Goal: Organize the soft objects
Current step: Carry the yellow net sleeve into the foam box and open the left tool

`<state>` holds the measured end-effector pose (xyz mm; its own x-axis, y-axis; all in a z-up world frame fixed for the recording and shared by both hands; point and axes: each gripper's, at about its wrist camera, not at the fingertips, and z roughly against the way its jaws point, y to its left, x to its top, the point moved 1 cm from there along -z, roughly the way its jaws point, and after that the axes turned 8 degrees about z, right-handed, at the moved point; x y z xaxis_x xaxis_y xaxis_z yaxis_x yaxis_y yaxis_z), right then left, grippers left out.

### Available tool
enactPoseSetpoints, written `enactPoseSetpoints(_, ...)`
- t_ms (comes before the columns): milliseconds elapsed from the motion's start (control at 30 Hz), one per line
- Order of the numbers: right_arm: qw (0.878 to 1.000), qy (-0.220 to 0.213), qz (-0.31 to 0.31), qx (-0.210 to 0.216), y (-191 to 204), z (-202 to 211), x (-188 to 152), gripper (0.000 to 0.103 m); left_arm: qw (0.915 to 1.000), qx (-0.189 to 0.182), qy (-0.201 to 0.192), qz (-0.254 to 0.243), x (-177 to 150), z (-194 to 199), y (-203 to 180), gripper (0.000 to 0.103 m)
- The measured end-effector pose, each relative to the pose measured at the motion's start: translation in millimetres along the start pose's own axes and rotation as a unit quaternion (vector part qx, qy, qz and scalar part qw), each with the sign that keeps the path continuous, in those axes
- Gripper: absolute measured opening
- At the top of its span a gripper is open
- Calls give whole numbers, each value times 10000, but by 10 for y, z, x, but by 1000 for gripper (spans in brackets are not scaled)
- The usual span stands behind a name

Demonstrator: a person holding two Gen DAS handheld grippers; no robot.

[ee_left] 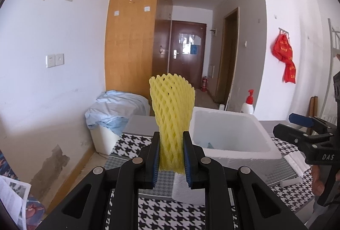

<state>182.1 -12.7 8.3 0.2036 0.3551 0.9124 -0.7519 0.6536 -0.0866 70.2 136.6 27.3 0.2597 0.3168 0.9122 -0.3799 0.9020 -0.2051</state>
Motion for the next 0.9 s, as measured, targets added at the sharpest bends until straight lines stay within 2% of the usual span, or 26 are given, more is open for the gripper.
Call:
enactPoseSetpoints(300,9998,-28,-40,-207,-97,194,-113,102,9989,-441,133,-71,75,-76,-187,21)
enactPoseSetpoints(900,9981,-136,-261,-533,-337,517,-297,102,9952,-898,267,-277,175,-263,-552,21)
